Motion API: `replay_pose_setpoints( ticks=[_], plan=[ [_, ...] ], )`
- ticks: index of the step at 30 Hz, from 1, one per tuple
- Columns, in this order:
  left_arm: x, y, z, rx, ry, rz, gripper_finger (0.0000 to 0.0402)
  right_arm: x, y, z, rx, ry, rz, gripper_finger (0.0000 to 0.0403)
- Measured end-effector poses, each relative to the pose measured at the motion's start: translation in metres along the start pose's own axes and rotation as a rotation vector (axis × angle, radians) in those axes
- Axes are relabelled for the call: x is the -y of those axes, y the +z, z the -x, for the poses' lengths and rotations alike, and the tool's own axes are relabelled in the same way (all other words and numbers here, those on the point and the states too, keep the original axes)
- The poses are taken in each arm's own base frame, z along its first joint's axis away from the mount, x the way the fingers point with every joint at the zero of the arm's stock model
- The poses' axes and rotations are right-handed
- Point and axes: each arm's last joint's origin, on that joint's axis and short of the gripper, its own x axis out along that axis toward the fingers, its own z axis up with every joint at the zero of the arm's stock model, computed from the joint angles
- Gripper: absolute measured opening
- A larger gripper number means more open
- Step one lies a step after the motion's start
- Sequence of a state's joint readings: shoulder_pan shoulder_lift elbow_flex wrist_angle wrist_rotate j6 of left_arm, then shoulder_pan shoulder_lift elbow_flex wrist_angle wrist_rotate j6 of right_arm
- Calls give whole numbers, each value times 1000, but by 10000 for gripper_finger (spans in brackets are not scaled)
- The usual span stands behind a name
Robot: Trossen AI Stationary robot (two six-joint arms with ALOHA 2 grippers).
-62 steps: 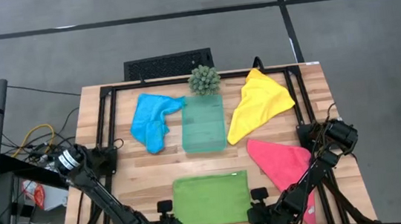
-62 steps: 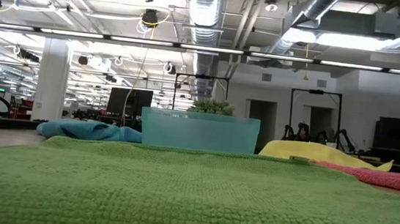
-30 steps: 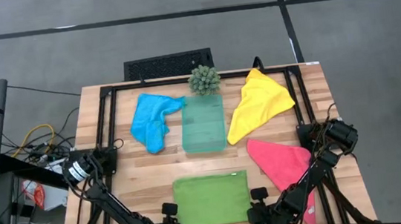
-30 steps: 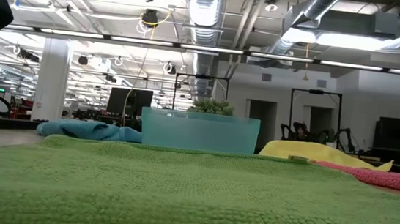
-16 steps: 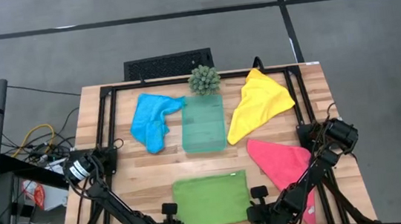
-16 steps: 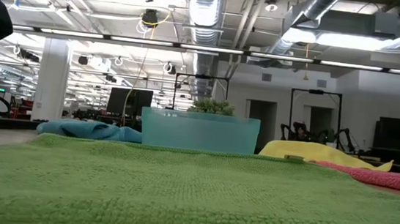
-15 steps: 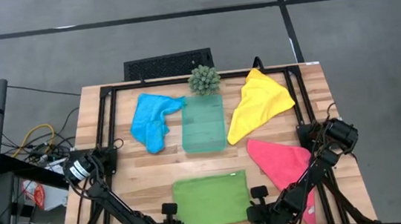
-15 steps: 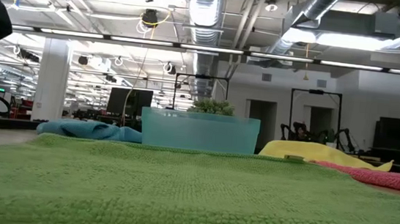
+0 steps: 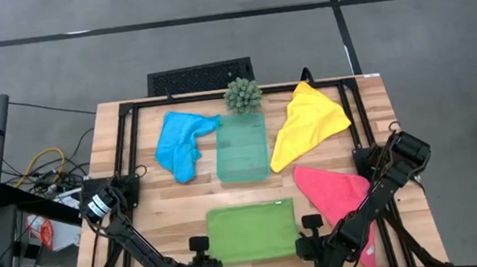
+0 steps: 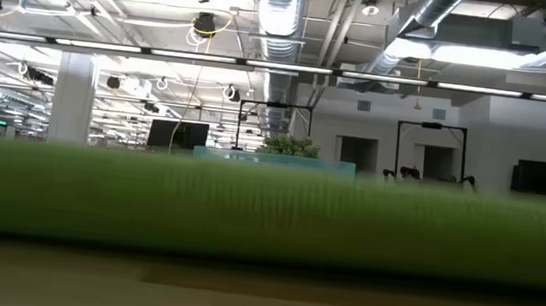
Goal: Fold microfiber towels
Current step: Fold the green micro fiber cloth
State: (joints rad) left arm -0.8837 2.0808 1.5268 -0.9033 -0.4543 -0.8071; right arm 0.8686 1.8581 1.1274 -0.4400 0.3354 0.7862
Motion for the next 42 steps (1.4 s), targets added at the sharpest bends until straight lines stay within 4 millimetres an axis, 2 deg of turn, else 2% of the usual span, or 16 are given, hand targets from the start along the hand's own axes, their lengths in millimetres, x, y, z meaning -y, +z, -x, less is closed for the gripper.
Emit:
replay_pose_setpoints(
  ticks=[8,14,19,37,42],
  plan=[
    [-14,2,12,14,105,2,0,30,19,22,-4,-85,6,4],
    [-27,7,10,12,178,-2,0,57,35,19,-40,-142,-2,10],
    [-38,10,0,-7,216,3,0,72,42,15,-70,-165,-21,9],
    [-67,16,-14,-71,318,21,0,94,47,12,-134,-237,-66,13],
    [-73,21,-11,-65,307,48,0,103,50,11,-144,-246,-87,15]
  ],
)
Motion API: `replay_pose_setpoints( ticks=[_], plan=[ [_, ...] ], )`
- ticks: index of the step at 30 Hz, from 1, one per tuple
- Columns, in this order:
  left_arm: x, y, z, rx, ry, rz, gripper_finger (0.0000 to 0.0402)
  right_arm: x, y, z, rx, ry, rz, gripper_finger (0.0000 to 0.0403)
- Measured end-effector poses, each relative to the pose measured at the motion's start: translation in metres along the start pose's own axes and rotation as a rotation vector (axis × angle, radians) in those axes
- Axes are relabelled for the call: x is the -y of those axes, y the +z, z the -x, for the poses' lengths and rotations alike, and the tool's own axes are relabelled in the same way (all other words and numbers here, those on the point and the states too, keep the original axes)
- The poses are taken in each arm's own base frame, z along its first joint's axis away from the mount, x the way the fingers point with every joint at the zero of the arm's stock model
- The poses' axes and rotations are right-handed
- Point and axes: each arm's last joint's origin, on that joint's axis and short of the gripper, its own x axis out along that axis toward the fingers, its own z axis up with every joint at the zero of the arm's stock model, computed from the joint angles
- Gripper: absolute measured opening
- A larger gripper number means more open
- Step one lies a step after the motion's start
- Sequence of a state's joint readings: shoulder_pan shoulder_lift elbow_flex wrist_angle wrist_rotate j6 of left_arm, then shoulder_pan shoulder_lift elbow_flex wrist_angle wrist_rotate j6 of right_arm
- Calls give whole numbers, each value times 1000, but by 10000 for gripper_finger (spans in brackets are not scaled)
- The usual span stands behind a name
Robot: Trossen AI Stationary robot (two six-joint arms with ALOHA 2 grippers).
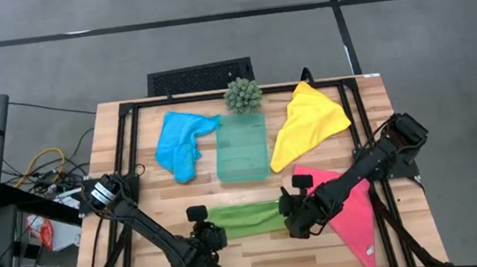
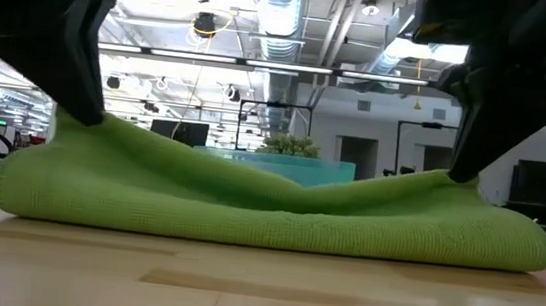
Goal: Fold microfiber towels
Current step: Fold the green micro fiber cloth
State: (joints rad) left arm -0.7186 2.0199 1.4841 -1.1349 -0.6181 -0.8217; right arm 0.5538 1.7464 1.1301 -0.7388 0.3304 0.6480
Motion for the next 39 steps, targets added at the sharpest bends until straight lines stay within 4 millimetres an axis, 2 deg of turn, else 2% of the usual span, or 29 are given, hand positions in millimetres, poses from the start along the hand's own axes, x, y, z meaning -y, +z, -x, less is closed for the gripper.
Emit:
replay_pose_setpoints(
  ticks=[14,21,24,33,39],
  plan=[
    [-6,8,-5,41,25,73,6,5,2,-2,-19,-5,-12,36],
    [-7,3,-29,-66,-58,117,26,10,5,-4,-32,-1,-36,49],
    [-8,2,-32,-76,-56,120,40,13,7,-5,-42,3,-50,51],
    [-15,7,-38,-66,-22,132,59,32,-2,-27,-138,23,-125,52],
    [-20,10,-44,-74,-11,149,60,36,-1,-29,-130,20,-139,52]
  ],
)
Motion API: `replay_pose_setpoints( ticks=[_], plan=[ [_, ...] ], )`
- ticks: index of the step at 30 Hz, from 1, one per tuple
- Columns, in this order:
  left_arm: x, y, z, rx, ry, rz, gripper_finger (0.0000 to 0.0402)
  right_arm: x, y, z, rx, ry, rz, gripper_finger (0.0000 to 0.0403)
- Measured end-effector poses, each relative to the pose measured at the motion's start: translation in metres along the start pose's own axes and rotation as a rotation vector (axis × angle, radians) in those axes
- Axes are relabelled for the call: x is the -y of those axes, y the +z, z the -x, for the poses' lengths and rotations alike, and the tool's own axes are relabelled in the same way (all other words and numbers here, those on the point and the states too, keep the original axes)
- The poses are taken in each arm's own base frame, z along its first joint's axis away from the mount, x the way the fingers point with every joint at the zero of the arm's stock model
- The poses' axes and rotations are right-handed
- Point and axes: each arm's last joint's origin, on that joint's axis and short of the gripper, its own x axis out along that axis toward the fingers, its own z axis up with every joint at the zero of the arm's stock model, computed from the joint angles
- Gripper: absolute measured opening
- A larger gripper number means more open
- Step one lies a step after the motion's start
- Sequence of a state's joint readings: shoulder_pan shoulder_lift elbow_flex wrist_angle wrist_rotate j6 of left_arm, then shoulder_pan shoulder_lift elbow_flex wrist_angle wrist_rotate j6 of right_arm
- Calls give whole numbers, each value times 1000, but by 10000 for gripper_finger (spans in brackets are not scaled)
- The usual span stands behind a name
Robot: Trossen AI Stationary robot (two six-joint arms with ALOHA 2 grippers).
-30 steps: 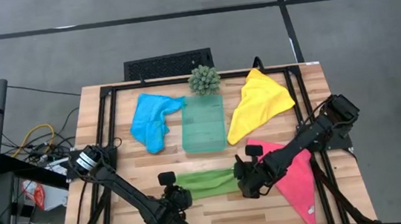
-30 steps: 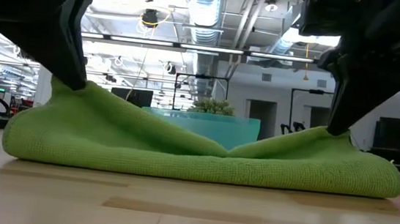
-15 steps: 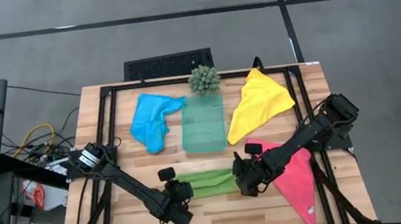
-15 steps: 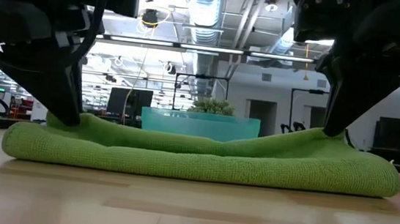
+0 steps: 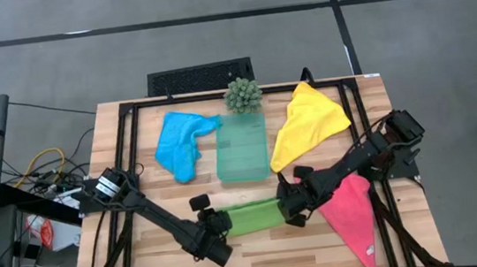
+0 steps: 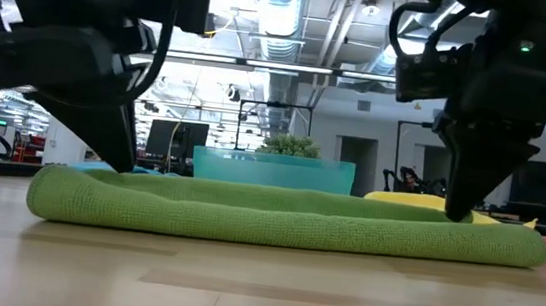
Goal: Fold microfiber towels
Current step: Fold the green micro fiber cloth
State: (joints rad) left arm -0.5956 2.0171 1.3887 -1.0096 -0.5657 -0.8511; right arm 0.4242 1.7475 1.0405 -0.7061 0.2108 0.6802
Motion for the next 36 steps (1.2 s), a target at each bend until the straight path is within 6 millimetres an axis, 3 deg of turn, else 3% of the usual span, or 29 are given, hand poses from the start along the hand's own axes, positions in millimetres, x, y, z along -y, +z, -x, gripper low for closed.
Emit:
replay_pose_setpoints(
  ticks=[7,16,22,24,30,36],
  plan=[
    [-11,3,1,-16,20,16,60,1,1,3,11,10,2,70],
    [-56,15,56,150,-18,158,60,16,10,21,75,17,-36,145],
    [-63,15,75,378,-215,357,51,7,7,56,325,105,22,167],
    [-58,9,69,445,-296,395,44,5,-3,56,393,139,16,165],
    [-43,-12,29,530,-529,483,5,4,-28,29,443,198,-37,138],
    [-53,-24,-5,483,-485,553,1,11,-33,-2,372,123,-47,113]
  ],
)
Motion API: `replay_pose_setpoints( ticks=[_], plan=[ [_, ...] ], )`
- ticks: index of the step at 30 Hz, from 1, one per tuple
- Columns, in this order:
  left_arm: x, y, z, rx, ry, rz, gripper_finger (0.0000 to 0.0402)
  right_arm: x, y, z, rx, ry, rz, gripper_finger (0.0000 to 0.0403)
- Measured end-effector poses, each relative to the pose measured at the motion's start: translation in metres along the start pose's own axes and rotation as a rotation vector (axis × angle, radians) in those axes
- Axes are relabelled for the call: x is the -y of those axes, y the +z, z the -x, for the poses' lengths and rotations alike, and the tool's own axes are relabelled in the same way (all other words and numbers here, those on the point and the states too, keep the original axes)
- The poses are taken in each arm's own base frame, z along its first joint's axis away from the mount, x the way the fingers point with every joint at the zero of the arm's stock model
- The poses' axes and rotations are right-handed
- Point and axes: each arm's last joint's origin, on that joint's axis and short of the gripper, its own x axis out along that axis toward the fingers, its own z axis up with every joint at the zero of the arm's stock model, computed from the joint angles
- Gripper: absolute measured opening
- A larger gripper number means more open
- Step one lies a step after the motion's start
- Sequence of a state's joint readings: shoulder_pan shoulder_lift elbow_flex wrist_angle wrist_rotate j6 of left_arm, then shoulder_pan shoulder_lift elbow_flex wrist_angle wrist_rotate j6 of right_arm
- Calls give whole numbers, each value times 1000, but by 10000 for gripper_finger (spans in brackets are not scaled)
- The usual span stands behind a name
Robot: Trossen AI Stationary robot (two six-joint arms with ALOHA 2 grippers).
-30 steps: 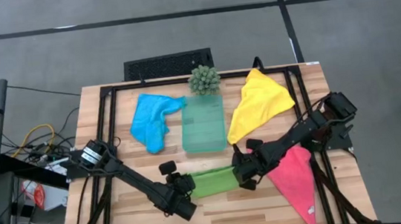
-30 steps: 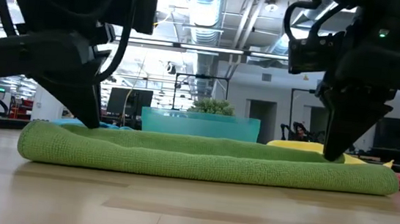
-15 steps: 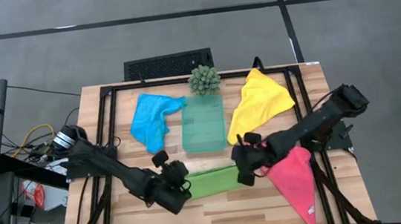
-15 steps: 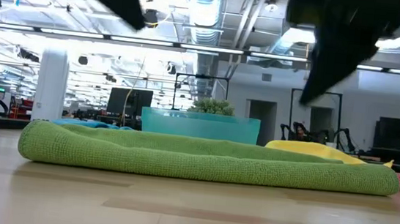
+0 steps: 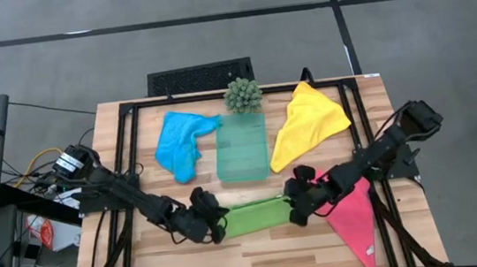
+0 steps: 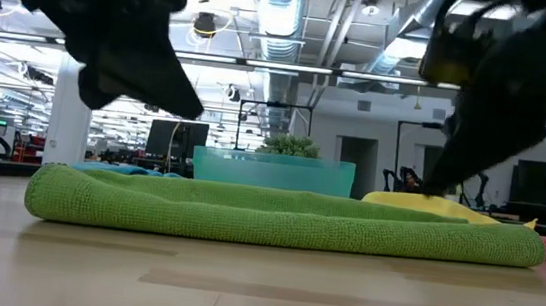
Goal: Fold microfiber towels
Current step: Fold the green micro fiber cloth
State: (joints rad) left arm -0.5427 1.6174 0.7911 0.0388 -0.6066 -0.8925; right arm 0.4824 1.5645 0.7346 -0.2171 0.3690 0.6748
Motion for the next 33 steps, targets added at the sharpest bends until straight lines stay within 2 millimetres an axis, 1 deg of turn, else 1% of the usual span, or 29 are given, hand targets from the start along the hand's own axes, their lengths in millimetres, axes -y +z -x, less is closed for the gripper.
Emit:
replay_pose_setpoints(
  ticks=[3,5,8,13,16,19,22,24,29,33],
  plan=[
    [-6,-1,-4,-27,3,-26,0,2,-4,-12,-25,-22,-2,110],
    [-6,0,-5,-41,-13,-51,0,3,-10,-20,-59,-46,1,109],
    [-7,2,-6,-46,-14,-66,0,4,-12,-28,-71,-65,-26,109],
    [-2,16,7,-6,-65,-19,0,3,-14,-31,-68,-77,-62,109],
    [4,16,13,6,-105,-7,0,3,-12,-28,-61,-72,-74,109],
    [10,5,15,-9,-116,-11,0,4,-8,-20,-26,-72,-82,109],
    [13,-9,15,-13,-98,-14,0,1,-1,-10,47,-45,-82,109],
    [16,-15,14,-20,-106,-15,0,-2,0,-6,72,-34,-64,109],
    [22,-35,10,-54,-110,-17,0,-12,-1,-4,111,14,-44,109],
    [25,-52,3,-73,-119,-15,0,-22,-4,-2,139,54,-23,109]
  ],
)
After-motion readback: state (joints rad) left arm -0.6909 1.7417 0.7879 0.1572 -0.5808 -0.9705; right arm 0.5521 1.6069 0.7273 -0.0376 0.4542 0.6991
